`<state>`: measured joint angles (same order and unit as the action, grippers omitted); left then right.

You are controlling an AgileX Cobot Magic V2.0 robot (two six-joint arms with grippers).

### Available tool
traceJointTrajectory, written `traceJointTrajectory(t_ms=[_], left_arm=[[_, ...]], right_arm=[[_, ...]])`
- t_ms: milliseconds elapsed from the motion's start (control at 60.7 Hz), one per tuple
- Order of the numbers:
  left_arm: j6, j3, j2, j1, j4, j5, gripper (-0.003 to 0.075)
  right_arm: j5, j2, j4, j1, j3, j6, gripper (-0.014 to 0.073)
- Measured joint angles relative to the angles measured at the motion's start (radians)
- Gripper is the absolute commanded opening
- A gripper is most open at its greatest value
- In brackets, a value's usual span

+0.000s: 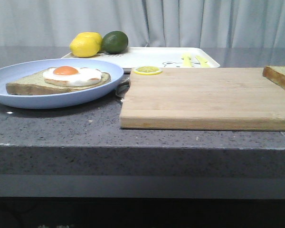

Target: Place bread and move sandwich to tray

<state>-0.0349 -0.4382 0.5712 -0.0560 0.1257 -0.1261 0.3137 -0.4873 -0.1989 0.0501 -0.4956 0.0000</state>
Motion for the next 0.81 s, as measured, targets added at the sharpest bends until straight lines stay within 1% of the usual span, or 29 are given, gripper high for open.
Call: traceJointTrajectory(t_ms=[132,263,362,494,659,807], left_arm=[[0.0,0.0,0.0,0.0,0.0,0.0,0.0616],[0.0,0.0,0.0,0.0,0.0,0.0,0.0616],[0.0,0.0,0.0,0.0,0.0,0.0,0.0616],[0.0,0.0,0.0,0.0,0.0,0.0,0.0616],[0.0,0.0,0.0,0.0,0.0,0.0,0.0616],[0.0,0.0,0.0,0.0,0.0,0.0,0.0616]], right_arm=[[0.037,-0.051,0.0,0.0,-0.062,0.0,0.0643],[0.117,-0.167,0.0,-0.005,-0.195,0.0,0.0643],[0.186,-0.273,0.0,-0.039,-0.308,0.0,0.0643],[0.253,-0.409,0.0,-0.152,-0.424,0.0,0.0643],[0.305,-0.562,0.0,-0.308,-0.502,0.0,0.0643],[0.382,-0.718,-0.004,-0.403,-0.557,0.0,0.0643]])
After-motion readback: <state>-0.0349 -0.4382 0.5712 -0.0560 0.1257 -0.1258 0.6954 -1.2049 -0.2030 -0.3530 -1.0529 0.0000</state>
